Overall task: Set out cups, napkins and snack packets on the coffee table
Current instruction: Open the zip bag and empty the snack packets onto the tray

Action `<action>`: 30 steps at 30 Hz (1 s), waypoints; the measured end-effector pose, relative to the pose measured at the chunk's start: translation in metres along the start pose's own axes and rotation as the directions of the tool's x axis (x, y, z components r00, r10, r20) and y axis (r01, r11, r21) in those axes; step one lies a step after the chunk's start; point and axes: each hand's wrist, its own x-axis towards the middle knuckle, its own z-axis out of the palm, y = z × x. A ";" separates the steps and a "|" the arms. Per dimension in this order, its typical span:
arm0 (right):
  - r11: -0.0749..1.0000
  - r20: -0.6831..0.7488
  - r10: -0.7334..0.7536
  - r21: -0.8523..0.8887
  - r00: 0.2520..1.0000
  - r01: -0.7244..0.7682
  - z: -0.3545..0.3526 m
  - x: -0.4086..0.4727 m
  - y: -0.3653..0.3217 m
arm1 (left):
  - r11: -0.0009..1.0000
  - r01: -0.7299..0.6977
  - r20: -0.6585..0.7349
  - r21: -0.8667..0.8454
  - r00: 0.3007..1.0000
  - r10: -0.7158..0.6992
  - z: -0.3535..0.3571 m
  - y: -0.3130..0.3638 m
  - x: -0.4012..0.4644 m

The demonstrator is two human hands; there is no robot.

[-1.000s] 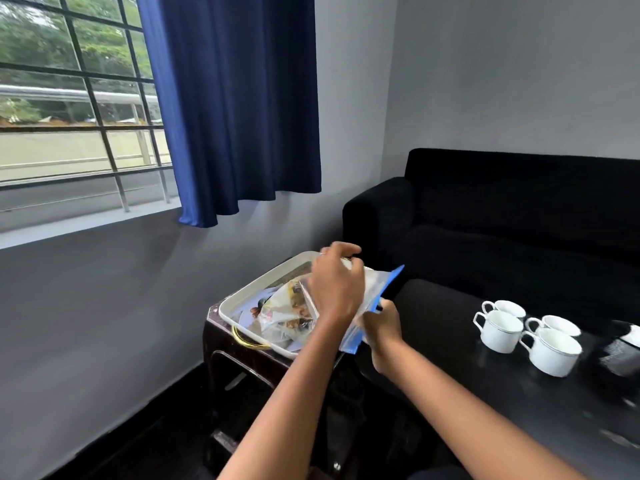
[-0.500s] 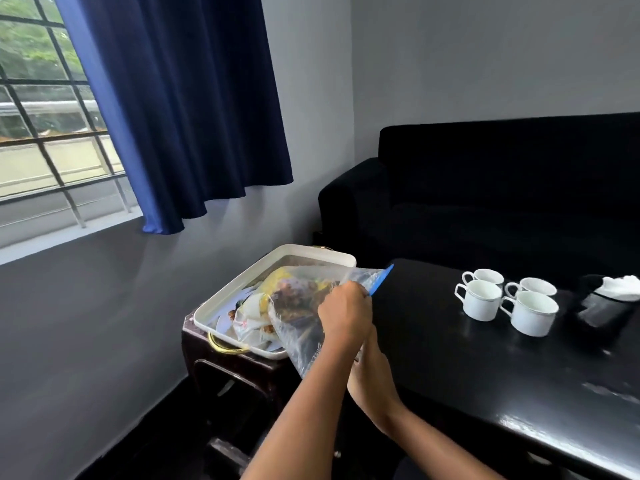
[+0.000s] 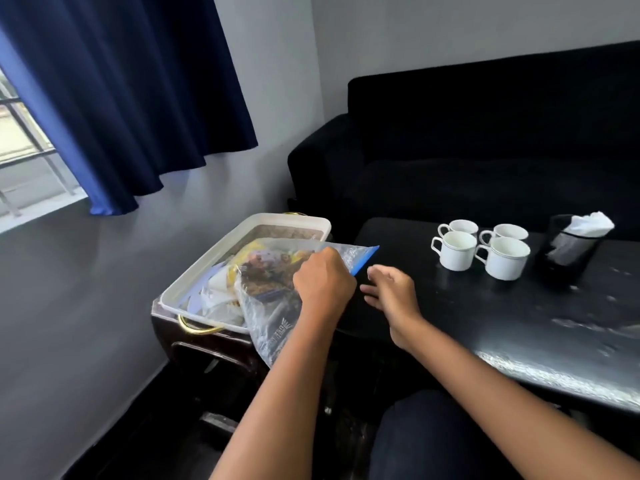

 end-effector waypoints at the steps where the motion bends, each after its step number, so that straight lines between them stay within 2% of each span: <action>1: 1.000 0.000 0.021 0.017 1.000 -0.021 0.000 0.003 -0.001 | 1.000 -0.004 0.015 0.006 1.000 0.004 -0.001 0.001 0.000; 11: 0.955 0.019 0.183 0.235 0.983 -0.183 0.005 0.014 -0.004 | 0.997 0.063 0.179 -0.038 0.982 -0.055 -0.002 -0.008 0.005; 17: 0.953 0.024 0.145 0.265 0.989 -0.146 0.007 0.012 -0.007 | 0.985 -0.041 0.081 -0.168 0.995 0.055 0.001 -0.002 0.004; 21: 0.960 0.040 0.117 0.251 0.992 -0.124 0.007 0.009 -0.008 | 0.983 -0.086 0.033 -0.162 0.995 0.093 0.001 -0.002 0.004; 30: 0.954 0.015 0.125 0.272 0.992 -0.124 0.008 0.007 -0.017 | 0.938 -0.057 -0.063 -0.342 0.997 0.037 0.001 -0.008 0.006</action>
